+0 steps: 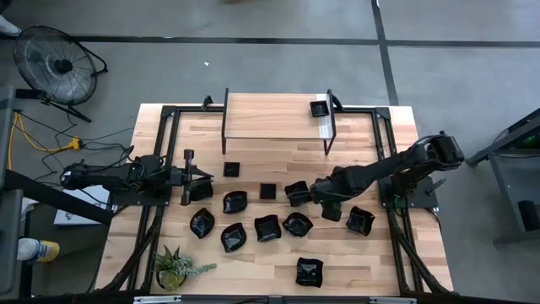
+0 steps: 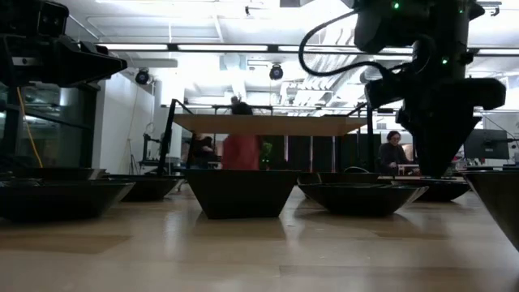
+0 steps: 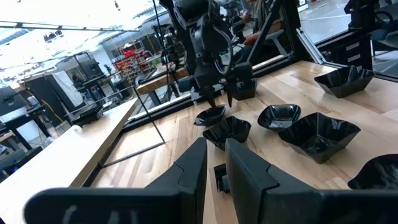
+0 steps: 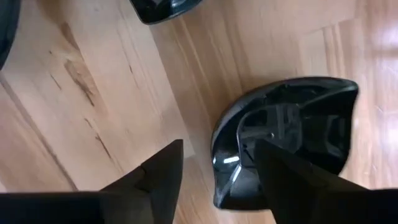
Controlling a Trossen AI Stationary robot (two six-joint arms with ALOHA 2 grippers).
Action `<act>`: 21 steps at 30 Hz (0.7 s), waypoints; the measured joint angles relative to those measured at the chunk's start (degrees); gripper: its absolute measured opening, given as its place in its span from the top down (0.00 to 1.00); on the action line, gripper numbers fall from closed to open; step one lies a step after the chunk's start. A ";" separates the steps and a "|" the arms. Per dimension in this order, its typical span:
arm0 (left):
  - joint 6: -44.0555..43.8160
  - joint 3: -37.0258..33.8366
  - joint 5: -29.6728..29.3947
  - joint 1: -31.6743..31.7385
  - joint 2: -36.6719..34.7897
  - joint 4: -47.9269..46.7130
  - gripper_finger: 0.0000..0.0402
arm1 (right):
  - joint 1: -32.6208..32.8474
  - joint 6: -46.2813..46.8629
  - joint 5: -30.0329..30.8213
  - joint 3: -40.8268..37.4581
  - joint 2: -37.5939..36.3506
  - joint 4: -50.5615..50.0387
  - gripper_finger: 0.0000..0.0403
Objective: Pick & Place Mini shaped plates
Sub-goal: Put the black leaf shaped plate on the shelf
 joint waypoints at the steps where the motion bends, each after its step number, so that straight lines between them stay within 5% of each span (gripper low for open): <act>1: 0.00 0.00 0.00 0.00 0.01 -0.01 0.86 | 0.00 -0.06 0.12 0.00 0.45 0.44 0.51; 21: -0.01 0.00 0.00 -0.01 0.02 0.00 0.86 | -0.02 -0.11 5.21 0.00 5.35 0.77 0.63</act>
